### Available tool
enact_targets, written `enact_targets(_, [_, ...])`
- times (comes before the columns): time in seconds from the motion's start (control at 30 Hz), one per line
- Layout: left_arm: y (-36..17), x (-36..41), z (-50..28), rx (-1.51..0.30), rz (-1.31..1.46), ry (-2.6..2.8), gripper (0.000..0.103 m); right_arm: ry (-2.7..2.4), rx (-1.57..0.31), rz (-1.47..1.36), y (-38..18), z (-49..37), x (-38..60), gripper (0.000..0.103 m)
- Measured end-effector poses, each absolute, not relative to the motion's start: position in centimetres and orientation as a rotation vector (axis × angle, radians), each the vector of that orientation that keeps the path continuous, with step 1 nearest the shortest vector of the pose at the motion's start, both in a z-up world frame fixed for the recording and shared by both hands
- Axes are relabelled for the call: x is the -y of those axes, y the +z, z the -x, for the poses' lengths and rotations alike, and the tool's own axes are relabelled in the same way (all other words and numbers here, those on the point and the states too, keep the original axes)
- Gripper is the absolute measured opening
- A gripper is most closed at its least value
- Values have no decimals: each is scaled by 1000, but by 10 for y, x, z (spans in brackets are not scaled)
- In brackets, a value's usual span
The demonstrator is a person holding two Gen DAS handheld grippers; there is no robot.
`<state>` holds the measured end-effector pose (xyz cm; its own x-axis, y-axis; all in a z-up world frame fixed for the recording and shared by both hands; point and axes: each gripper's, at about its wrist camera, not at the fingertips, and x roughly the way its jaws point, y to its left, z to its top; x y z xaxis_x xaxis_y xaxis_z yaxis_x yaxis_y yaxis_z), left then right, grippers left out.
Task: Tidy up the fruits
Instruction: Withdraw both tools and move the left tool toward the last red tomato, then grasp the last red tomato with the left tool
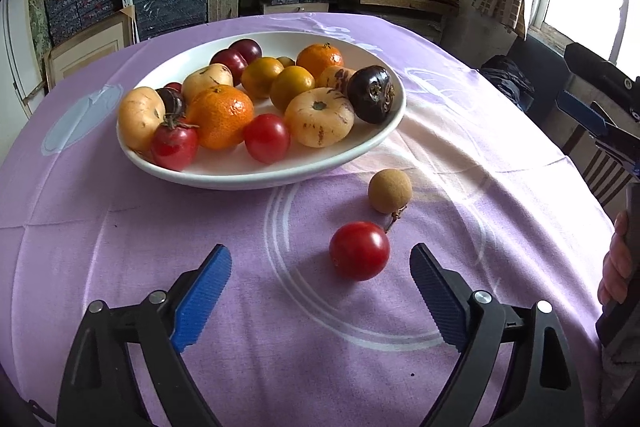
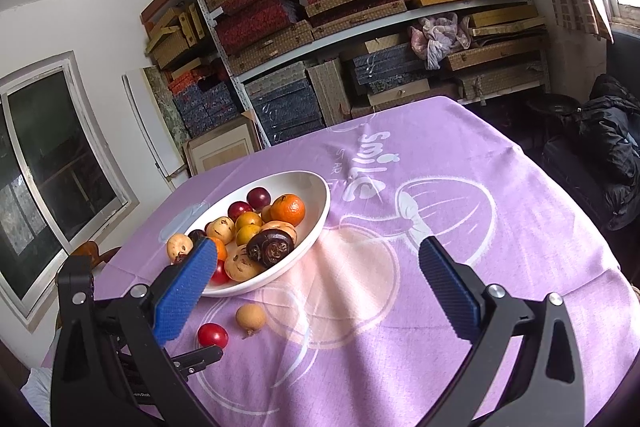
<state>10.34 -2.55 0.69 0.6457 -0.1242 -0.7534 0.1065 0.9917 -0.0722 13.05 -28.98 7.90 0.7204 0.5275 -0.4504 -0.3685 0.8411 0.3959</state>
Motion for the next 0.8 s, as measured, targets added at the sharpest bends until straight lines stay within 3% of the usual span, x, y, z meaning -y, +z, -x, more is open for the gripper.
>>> enact_targets(0.1, [4,23,-106,-875,44,-157,69,503,-588,-287,78,-131,288,99])
enact_targets(0.3, [2,20,-104,-867,73,-186,69,504,-592,-287,78,-131,287,99])
enact_targets(0.33, [2,20,-104,-866,75,-193,66,504,-593,-287,78,-131,287,99])
enact_targets(0.4, [2,22,-104,-866,74,-206,50,506,-598,-287,77,-132,287,99])
enact_targets(0.43, [2,22,-104,-866,74,-214,48,506,-601,-286,77,-132,287,99])
enact_targets(0.8, [2,27,-107,-866,86,-242,46,513,-620,-270,73,-133,282,99])
